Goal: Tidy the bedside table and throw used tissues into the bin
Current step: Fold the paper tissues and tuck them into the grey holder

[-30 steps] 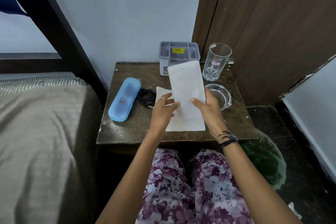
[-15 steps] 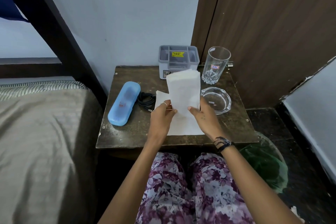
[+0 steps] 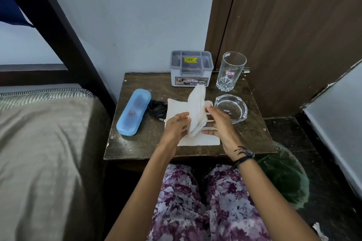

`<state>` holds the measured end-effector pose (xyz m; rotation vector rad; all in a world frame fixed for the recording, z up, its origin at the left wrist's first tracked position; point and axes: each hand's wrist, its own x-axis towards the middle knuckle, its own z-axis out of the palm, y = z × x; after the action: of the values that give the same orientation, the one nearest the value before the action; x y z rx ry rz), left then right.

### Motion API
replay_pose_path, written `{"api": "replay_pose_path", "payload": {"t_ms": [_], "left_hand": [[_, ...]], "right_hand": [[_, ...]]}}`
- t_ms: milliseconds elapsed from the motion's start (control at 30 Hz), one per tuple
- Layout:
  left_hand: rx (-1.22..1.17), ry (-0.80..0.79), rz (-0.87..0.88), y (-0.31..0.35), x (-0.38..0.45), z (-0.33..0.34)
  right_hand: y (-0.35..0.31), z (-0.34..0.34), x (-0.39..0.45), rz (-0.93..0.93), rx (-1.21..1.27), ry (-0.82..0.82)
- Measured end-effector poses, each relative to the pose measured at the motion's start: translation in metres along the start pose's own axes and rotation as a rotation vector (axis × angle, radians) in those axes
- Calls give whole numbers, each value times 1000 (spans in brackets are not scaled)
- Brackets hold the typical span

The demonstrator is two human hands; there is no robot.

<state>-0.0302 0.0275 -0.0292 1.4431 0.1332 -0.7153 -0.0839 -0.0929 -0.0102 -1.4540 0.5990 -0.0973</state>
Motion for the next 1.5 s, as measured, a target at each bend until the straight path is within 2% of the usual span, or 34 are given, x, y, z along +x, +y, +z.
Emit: {"api": "replay_pose_path", "payload": {"t_ms": [100, 267, 467, 700, 900, 1133, 1300, 1500], "left_hand": [[86, 15, 8, 0, 2, -2], [15, 56, -20, 13, -1, 2], [69, 137, -6, 16, 1, 0], [-20, 154, -14, 14, 2, 1], [-25, 133, 50, 11, 1, 1], [37, 168, 86, 6, 3, 1], [8, 175, 83, 5, 2, 1], [-8, 165, 92, 4, 2, 3]], "right_hand": [[0, -1, 0, 0, -19, -9], [4, 0, 1, -27, -123, 13], [5, 0, 6, -28, -187, 57], [11, -7, 7, -196, -460, 123], [12, -8, 3, -247, -585, 123], [11, 2, -1, -502, -1012, 284], [12, 4, 0, -607, -1080, 274], [10, -1, 3, -541, -996, 223]]}}
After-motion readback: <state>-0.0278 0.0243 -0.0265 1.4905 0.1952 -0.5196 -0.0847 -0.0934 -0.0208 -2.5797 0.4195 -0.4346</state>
